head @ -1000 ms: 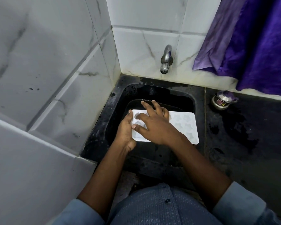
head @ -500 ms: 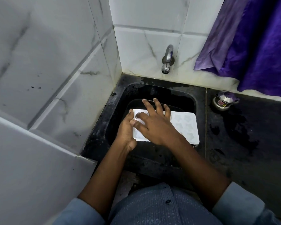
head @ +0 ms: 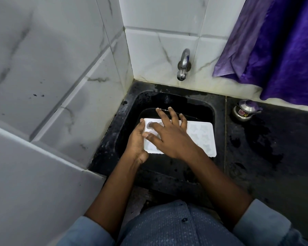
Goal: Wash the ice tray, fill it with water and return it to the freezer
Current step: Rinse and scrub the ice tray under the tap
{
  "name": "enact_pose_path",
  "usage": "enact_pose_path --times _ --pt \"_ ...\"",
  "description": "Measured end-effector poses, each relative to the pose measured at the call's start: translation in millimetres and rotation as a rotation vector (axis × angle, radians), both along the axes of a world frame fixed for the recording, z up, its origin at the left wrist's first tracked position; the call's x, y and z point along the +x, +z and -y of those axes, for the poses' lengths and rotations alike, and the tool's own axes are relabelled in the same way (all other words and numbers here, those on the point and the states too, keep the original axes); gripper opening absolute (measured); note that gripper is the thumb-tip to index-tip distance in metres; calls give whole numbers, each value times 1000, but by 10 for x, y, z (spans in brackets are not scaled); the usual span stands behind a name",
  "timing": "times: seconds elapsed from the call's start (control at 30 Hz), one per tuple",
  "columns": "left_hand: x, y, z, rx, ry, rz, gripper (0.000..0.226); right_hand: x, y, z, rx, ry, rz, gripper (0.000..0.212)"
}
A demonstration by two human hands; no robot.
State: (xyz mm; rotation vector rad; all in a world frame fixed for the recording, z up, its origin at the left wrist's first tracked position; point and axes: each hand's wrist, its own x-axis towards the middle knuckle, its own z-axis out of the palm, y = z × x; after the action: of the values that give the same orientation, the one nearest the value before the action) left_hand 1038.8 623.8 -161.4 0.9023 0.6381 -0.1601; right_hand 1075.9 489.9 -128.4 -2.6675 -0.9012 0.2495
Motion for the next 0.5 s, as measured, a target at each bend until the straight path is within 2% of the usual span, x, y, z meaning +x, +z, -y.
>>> enact_pose_path --times 0.1,0.3,0.5 --pt "8 6 -1 -20 -1 -8 66 0 -14 13 -14 10 -18 63" --pt "18 -18 -43 5 19 -14 70 -22 -11 79 84 29 47 61" --pt "13 -61 -74 -43 21 -24 74 -89 -44 122 71 57 65 61"
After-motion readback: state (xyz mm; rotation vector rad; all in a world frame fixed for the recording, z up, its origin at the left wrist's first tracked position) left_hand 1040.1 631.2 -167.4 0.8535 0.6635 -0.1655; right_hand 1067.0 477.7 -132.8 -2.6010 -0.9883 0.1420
